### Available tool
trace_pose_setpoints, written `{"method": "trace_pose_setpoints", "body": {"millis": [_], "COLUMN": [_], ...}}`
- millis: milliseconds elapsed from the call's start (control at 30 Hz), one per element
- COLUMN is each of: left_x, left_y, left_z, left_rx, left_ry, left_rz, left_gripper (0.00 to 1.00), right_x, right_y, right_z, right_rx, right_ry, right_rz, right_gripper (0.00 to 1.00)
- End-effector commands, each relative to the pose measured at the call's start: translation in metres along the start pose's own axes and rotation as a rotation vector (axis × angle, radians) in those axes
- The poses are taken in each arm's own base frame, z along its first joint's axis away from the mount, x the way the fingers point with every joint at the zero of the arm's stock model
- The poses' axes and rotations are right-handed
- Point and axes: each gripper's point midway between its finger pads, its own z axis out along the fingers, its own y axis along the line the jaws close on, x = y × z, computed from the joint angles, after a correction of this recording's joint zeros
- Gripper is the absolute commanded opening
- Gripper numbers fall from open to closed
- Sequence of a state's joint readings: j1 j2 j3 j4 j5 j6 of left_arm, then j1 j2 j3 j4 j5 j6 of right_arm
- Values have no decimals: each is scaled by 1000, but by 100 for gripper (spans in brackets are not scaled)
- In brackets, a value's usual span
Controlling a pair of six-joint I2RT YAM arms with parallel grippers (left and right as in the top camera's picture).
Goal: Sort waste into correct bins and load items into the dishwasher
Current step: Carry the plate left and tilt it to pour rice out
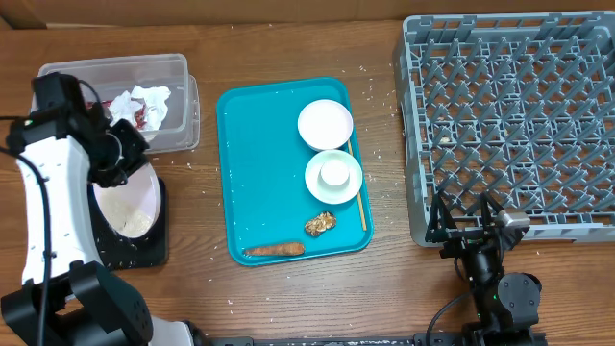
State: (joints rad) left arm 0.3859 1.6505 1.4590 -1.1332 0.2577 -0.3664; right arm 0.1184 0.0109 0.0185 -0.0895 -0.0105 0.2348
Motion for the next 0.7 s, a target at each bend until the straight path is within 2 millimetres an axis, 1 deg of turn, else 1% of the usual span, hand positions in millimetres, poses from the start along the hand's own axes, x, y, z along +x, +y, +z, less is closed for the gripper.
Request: {"method": "trace_pose_setpoints", "body": {"millis": [0, 133, 433, 567, 667], "left_x": [-1, -2, -1, -3, -5], "left_y": [0, 4, -8, -7, -2], "left_z": [-7, -14, -34, -38, -39], "left_rx": [93, 174, 407, 436, 434], "left_ry": [14, 31, 57, 55, 49], "left_rz": [3, -24, -15, -33, -50], "left_gripper": [4, 4, 4, 4, 4], "right_x": [1, 1, 1, 1, 1], "right_y": [-2, -2, -2, -2, -2], "right_z": [0, 0, 0, 0, 0], "right_rx": [8, 8, 8, 8, 8], "right_ry": [-7, -7, -7, -7, -7], "right_rz": [-7, -7, -7, -7, -7], "right_gripper": [100, 100, 100, 100, 100]}}
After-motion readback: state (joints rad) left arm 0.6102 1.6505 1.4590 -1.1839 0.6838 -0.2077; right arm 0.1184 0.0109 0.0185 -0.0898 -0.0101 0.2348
